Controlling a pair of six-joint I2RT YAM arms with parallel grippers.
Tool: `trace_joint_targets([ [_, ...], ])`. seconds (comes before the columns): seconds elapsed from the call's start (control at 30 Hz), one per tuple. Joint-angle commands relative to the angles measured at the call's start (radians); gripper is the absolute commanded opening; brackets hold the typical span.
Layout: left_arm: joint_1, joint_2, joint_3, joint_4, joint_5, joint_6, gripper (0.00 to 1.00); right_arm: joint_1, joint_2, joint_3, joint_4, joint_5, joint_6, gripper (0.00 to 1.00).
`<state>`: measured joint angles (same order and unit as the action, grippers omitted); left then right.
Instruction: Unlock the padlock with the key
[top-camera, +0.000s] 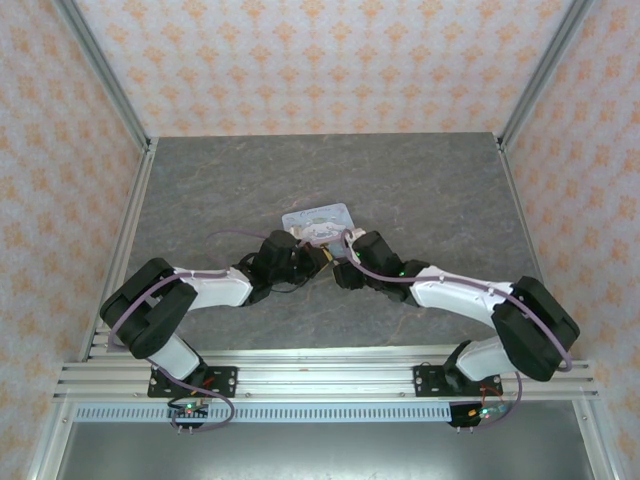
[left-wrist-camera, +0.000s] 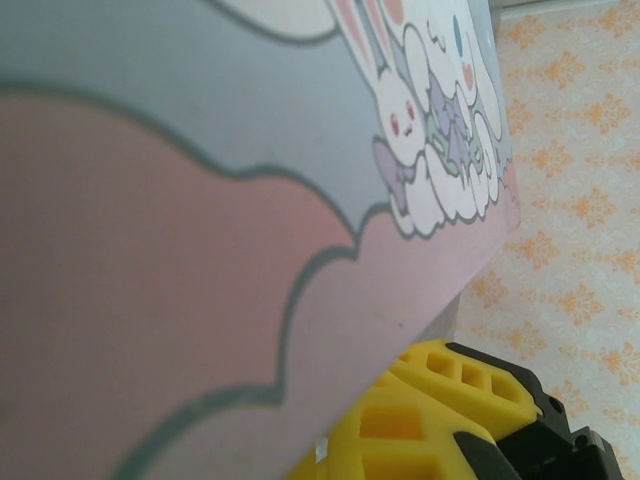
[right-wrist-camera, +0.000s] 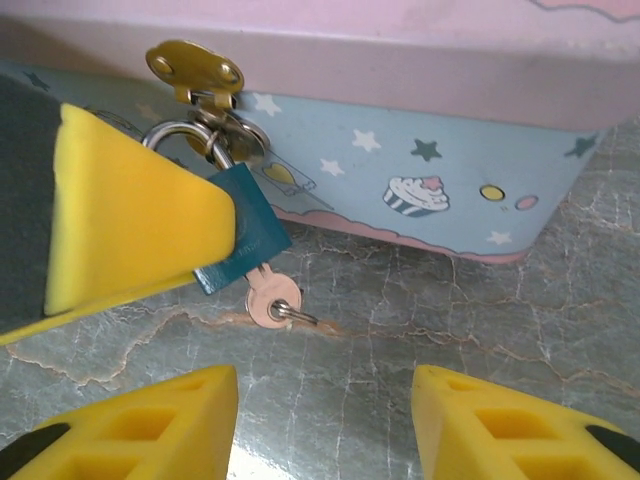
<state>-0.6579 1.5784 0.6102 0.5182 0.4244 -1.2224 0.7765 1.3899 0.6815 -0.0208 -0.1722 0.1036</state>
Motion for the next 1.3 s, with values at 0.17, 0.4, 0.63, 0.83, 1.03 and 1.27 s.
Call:
trace_joint_targets([
  [0.17, 0.012, 0.017, 0.048, 0.019, 0.029, 0.003, 0.00, 0.006, 0.050, 0.051, 0.022, -0.003, -0.037, 0.48],
  [0.4, 0.011, 0.017, 0.046, 0.022, 0.030, 0.001, 0.00, 0.007, 0.076, 0.064, 0.038, 0.015, -0.038, 0.45],
  [0.63, 0.011, 0.020, 0.039, 0.033, 0.033, -0.003, 0.00, 0.007, 0.107, 0.099, 0.046, 0.027, -0.030, 0.42],
  [0.83, 0.012, 0.017, 0.035, 0.040, 0.036, -0.005, 0.00, 0.006, 0.133, 0.114, 0.049, 0.026, -0.025, 0.34],
  [1.03, 0.012, 0.023, 0.034, 0.046, 0.037, -0.005, 0.00, 0.006, 0.130, 0.109, 0.053, 0.027, -0.013, 0.23],
  [1.27, 0.012, 0.043, 0.026, 0.056, 0.036, 0.000, 0.00, -0.003, 0.127, 0.115, 0.049, -0.112, 0.005, 0.03],
])
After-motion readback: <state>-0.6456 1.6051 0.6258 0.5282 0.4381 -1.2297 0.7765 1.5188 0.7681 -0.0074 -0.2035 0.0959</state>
